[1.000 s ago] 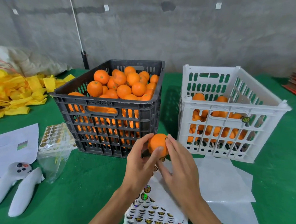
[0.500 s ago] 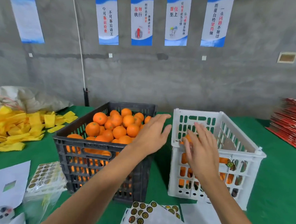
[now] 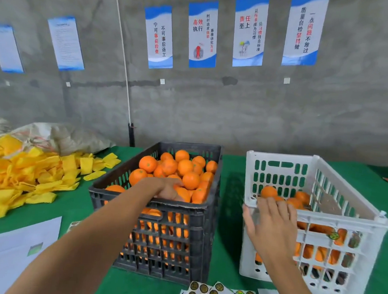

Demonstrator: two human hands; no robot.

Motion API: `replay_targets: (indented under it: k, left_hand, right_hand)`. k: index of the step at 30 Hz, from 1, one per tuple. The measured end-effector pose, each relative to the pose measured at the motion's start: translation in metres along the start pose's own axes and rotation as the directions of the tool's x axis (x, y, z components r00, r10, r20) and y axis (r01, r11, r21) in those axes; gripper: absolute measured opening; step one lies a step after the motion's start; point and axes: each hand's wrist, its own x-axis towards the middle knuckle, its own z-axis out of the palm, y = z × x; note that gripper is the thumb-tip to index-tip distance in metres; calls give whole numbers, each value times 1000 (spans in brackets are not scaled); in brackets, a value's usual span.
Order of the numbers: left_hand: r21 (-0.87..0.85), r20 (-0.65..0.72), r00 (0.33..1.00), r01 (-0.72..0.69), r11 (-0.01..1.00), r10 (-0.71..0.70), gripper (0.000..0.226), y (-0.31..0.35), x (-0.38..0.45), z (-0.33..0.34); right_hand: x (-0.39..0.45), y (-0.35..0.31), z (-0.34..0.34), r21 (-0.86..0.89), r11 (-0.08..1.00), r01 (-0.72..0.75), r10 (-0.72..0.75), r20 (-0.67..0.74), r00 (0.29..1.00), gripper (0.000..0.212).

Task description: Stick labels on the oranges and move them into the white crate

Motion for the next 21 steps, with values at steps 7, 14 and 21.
replay_targets:
  k: [7,14,21]
  left_hand:
    - [-105,-160,975,-172,979,154,68,6,1,0]
    - [-57,-864,408,-661,748,295,69,41,-81,16]
    - [299,-855,94,-713,634,509,76,63,-142,114]
  right_hand:
    - [0,1,-3,0,1000,-18,18,54,998,41]
    - [-6,-7,-34,377,926,13,-71,141,988,61]
    - [-60,-40,-62,714,700,27,-218,178,960,80]
